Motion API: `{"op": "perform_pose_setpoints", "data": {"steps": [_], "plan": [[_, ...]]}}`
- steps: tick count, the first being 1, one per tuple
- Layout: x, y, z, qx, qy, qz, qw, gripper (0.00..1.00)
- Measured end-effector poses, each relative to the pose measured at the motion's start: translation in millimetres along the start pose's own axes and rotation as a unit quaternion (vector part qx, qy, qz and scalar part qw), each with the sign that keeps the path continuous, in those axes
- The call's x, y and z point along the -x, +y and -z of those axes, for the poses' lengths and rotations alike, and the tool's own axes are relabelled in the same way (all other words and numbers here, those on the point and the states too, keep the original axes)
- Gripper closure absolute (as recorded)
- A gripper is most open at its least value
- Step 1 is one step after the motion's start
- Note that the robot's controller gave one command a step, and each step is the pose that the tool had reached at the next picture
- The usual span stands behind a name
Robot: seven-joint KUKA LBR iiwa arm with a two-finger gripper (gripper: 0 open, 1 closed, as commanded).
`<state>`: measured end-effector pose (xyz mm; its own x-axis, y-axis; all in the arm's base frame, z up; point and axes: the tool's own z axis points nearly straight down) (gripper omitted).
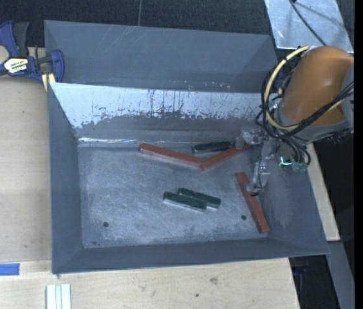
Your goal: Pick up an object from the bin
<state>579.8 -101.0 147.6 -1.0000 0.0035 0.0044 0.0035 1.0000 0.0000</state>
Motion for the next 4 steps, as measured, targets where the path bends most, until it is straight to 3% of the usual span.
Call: {"op": "perform_pose_setpoints", "data": {"steps": [1, 2, 3, 4], "plan": [[32.0, 31.0, 5.2, 0.0, -0.0056, 0.042, 0.9991, 0.0], [44.1, 57.1, -59.8, 0.001, -0.0012, -0.053, 0.9986, 0.0], [45.7, 56.1, -57.0, 0.0, -0.0039, -0.053, 0.9986, 1.0], [45.3, 56.1, -57.5, 0.0, -0.0033, -0.052, 0.9986, 0.0]]}}
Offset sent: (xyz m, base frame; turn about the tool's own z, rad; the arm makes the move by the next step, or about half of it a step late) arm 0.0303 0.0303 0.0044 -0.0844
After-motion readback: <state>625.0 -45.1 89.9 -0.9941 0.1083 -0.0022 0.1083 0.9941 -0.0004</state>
